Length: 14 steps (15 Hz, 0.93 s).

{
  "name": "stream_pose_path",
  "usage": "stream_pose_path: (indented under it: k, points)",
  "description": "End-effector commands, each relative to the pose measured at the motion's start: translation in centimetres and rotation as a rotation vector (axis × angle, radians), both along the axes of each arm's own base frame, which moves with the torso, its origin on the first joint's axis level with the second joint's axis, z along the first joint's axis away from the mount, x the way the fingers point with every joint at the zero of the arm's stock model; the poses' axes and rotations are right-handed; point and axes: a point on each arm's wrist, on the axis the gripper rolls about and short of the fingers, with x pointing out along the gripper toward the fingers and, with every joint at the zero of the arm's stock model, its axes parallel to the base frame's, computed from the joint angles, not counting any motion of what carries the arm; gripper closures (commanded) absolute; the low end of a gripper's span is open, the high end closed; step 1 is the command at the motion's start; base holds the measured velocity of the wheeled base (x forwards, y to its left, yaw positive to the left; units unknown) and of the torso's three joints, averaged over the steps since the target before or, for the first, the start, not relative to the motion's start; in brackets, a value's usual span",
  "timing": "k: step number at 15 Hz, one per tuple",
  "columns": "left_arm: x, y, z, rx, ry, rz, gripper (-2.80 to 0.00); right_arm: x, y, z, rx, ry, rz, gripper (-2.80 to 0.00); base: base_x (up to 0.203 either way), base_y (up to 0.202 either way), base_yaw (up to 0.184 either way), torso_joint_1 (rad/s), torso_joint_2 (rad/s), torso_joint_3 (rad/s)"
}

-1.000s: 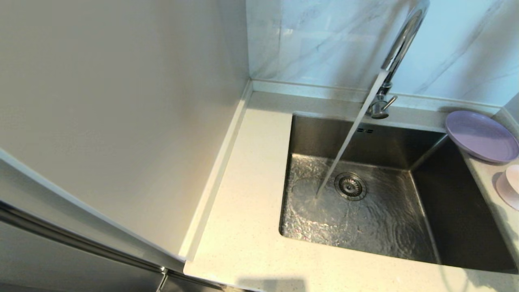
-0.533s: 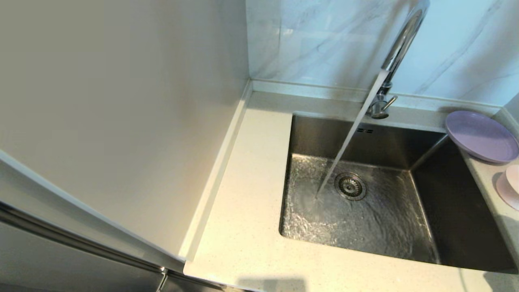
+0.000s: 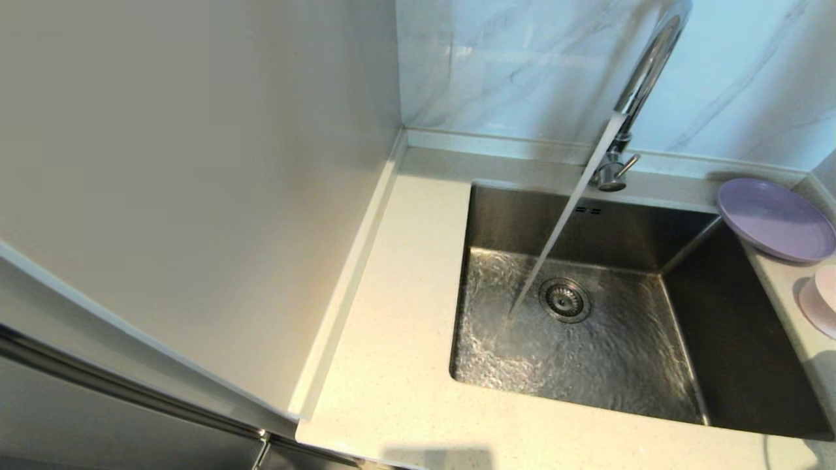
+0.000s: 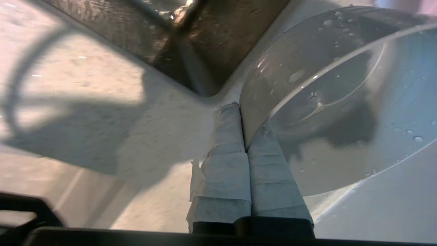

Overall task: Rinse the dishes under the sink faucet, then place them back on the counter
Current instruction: Place the bowl on the table

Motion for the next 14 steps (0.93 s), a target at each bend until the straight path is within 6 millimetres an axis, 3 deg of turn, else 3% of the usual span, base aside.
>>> stream_pose_path:
  k: [1, 6, 9, 14]
  points:
    - [0.0, 0.0, 0.0, 0.0, 0.0, 0.001, 0.0, -0.5, -0.6, -0.6, -0.037, 0.016, 0.018, 0.0, 0.0, 0.0, 0.0, 0.0, 0.0, 0.0]
    - [0.0, 0.0, 0.0, 0.0, 0.0, 0.0, 0.0, -2.0, -1.7, -0.1, -0.1, 0.025, 0.057, 0.0, 0.0, 0.0, 0.0, 0.0, 0.0, 0.0]
    - [0.0, 0.0, 0.0, 0.0, 0.0, -0.001, 0.0, -1.9, -1.9, 0.2, -0.099, 0.073, 0.117, 0.0, 0.0, 0.0, 0.0, 0.0, 0.0, 0.0]
    - [0.0, 0.0, 0.0, 0.0, 0.0, 0.001, 0.0, -2.5, -1.3, 0.0, 0.01, 0.231, 0.13, 0.0, 0.0, 0.0, 0.0, 0.0, 0.0, 0.0]
